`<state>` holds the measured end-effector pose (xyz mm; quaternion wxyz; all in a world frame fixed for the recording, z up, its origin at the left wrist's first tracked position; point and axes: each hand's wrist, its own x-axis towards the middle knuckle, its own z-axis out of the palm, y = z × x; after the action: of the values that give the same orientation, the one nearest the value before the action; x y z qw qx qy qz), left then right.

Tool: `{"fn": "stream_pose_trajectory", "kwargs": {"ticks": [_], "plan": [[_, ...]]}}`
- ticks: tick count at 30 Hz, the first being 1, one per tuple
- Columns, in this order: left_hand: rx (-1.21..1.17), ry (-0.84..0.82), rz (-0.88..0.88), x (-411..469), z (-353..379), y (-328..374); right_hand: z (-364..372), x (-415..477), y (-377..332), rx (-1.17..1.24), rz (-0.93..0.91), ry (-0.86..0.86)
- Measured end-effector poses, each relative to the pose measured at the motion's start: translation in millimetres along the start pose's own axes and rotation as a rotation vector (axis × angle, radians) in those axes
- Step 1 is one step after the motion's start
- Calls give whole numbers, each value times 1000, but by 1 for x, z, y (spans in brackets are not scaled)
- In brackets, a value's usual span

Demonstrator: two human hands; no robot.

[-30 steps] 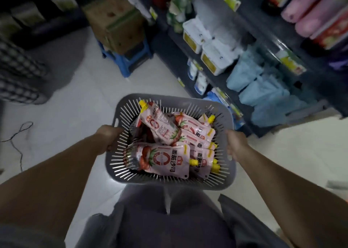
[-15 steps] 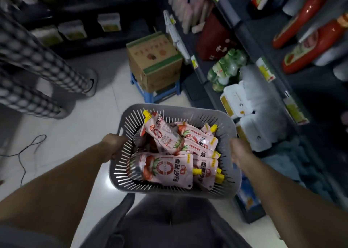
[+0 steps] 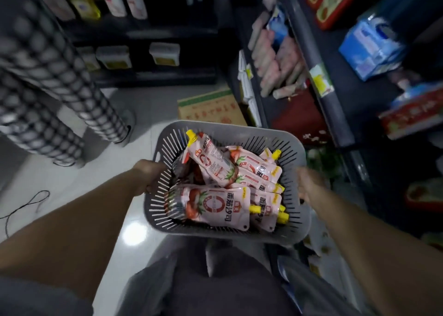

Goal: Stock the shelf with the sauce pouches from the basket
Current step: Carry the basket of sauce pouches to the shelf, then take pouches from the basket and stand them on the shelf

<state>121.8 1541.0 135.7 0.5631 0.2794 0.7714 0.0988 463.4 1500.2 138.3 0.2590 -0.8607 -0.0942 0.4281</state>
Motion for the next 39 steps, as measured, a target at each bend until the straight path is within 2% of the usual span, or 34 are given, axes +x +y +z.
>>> {"fn": "stream_pose_trajectory", "kwargs": {"ticks": [11, 20, 25, 29, 34, 39], "plan": [[-139, 135, -79, 108, -26, 143, 93, 85, -163, -32, 59, 27], [-221, 184, -170, 185, -14, 194, 141, 161, -258, -154, 35, -56], [-260, 173, -250, 223, 6, 201, 168, 209, -271, -219, 27, -120], [-192, 261, -281, 244, 17, 201, 182, 235, -271, -228, 96, 3], [-116, 419, -296, 249, 29, 199, 185, 248, -261, -396, -21, -11], [-99, 411, -317, 257, 27, 199, 187, 245, -259, -341, -27, 59]]}}
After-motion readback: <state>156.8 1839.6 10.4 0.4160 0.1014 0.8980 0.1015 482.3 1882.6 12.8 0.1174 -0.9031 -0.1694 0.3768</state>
